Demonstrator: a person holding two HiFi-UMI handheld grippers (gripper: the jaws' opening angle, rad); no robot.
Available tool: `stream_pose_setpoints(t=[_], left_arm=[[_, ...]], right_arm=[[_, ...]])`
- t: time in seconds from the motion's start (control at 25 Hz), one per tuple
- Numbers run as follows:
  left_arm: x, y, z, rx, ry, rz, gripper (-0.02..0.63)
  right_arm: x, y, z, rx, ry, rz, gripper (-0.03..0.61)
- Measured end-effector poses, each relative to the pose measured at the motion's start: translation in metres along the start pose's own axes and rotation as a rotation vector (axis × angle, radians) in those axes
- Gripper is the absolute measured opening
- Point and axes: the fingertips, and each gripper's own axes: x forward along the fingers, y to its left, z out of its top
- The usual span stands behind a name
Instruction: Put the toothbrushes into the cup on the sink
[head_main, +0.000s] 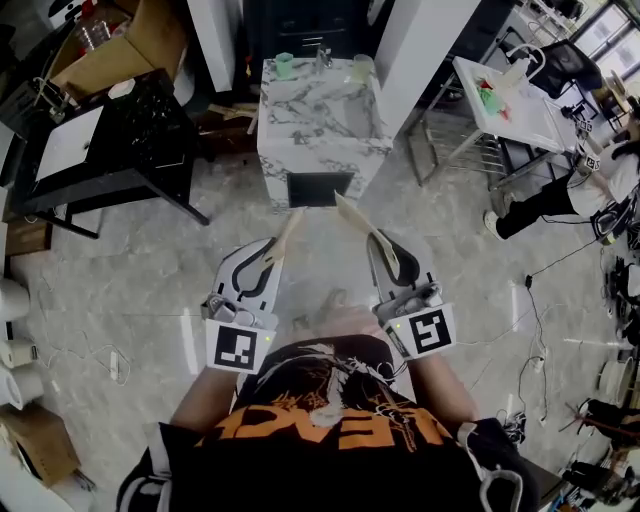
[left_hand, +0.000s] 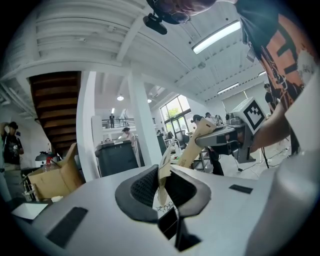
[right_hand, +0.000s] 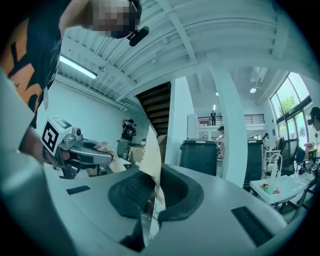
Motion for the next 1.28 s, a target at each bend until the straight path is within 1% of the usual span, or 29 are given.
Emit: stream_pose_setpoints(t=[0.16,0.32,0.44,0.56,0.64,0.72,0.84,1.0,1.12,1.24,1.28], left_arm=[[0.033,0.007,-0.012,-0.004,0.017,-0.004,0.051],[0.08,0.02,-0.007,0.023,0.033,0.0,0.051],[0.121,0.032,0.003,0.044,0.031,0.011,0.051],[0.167,0.042,0.012,0.029,0.024,0.025,0.051],[0.194,0.045,0.019,0.034,0.029,0.021,0.051],[0.214,0.043,0.025,0.034,0.037,0.018,0.051],[0.237,0.043,0.03,0.042,0.039,0.016,0.051],[0.256,0.053,0.026,0.064,0.05,0.029,0.051],[0.27,0.06,0.019,0.06,0.055,0.029,0.051],[0.283,0.066,0.012,0.046,0.049,0.024,0.051],[0.288,0.068,0.01,0.042,0.045,0.02,0.051]], right_arm=[[0.013,-0.039,-0.016,0.026,-0.003,-0.039,0.04],[0.038,-0.087,-0.033,0.029,0.004,-0.036,0.04],[0.066,-0.123,-0.033,0.021,-0.006,-0.012,0.04],[0.094,-0.156,-0.03,0.004,-0.025,0.029,0.04],[0.111,-0.173,-0.028,0.007,-0.037,0.054,0.04],[0.124,-0.186,-0.027,0.028,-0.054,0.07,0.04],[0.136,-0.206,-0.038,0.038,-0.035,0.092,0.04],[0.15,-0.219,-0.053,0.054,-0.016,0.115,0.04],[0.16,-0.225,-0.059,0.056,0.004,0.129,0.04],[0.173,-0.231,-0.053,0.068,-0.043,0.12,0.04],[0.177,-0.233,-0.054,0.066,-0.041,0.116,0.04]])
